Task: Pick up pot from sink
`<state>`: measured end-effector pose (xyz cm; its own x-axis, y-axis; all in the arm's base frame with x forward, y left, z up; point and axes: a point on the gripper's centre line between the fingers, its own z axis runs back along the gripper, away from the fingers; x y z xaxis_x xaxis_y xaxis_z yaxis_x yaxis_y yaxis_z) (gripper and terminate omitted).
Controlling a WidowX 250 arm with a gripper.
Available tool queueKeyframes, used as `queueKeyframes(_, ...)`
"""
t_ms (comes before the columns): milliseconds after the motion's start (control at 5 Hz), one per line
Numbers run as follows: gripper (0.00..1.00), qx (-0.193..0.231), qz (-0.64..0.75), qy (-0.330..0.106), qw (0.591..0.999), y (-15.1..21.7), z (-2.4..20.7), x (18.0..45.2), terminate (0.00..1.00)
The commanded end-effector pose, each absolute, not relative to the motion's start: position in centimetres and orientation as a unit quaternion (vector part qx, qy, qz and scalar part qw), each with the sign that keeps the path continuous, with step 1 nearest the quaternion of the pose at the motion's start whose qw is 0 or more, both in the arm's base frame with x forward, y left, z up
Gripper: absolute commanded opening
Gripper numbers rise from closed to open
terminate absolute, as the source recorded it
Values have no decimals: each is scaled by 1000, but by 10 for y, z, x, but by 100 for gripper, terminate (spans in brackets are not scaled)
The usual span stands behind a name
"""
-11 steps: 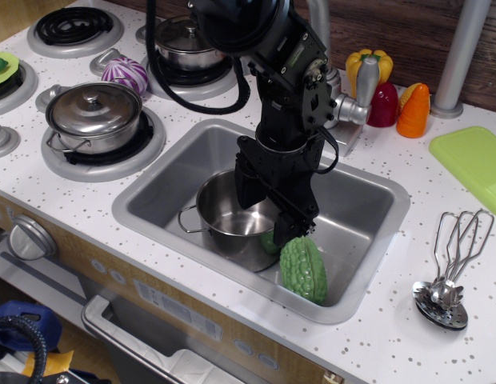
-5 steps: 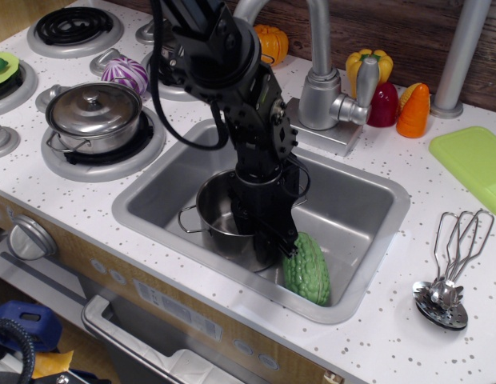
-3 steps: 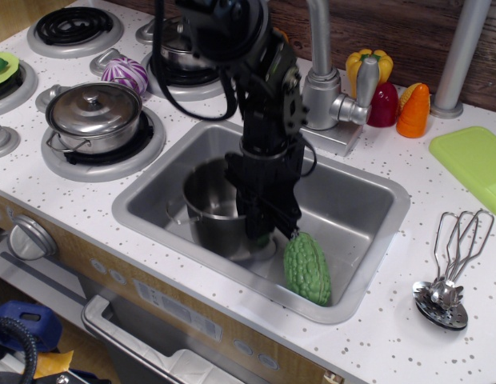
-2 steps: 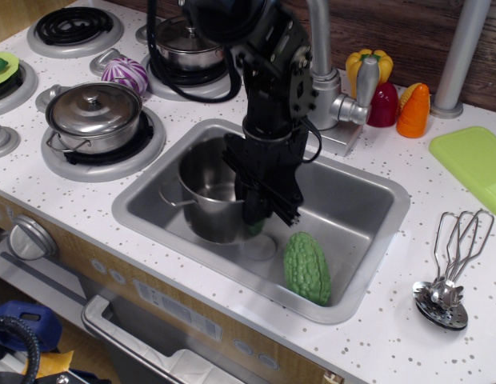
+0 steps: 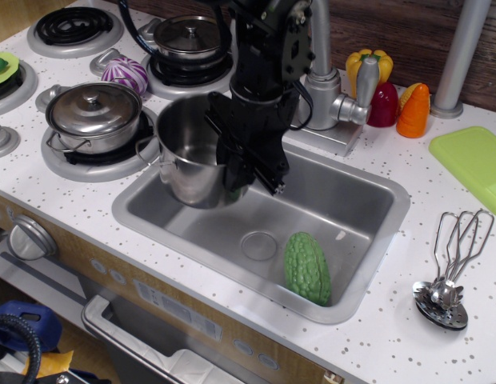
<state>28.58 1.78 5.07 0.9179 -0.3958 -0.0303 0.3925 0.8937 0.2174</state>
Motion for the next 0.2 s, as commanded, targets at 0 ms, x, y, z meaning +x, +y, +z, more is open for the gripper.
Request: queueKeyframes(0,0,105,-222,-50,968,16,80,303,100)
